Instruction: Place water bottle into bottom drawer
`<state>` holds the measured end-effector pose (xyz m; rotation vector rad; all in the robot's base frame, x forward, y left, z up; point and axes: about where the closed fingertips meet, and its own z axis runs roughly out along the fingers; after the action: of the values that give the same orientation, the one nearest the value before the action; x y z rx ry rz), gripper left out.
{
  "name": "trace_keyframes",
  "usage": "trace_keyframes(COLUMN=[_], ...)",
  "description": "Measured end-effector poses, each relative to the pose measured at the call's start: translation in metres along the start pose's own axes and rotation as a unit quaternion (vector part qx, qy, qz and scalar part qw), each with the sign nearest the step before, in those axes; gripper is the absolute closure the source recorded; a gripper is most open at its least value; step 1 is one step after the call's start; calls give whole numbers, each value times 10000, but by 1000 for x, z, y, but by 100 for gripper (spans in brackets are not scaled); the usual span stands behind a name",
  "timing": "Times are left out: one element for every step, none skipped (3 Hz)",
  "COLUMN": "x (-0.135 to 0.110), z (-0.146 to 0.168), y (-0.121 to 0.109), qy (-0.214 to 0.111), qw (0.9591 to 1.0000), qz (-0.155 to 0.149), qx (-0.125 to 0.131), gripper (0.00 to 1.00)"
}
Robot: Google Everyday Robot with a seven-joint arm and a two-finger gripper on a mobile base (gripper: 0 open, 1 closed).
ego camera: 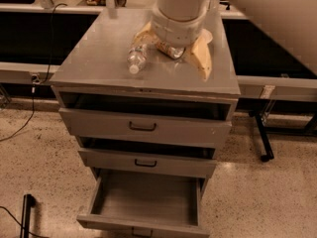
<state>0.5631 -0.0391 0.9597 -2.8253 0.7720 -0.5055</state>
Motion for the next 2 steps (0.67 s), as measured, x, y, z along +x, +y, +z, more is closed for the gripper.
trace_keyframes(x=[12, 22], z=[24, 53], y=[-39, -80], qy=[179, 223], qw=[9968, 9902], qz=[-755, -1335], qx=[-212, -332], gripper=[0, 0])
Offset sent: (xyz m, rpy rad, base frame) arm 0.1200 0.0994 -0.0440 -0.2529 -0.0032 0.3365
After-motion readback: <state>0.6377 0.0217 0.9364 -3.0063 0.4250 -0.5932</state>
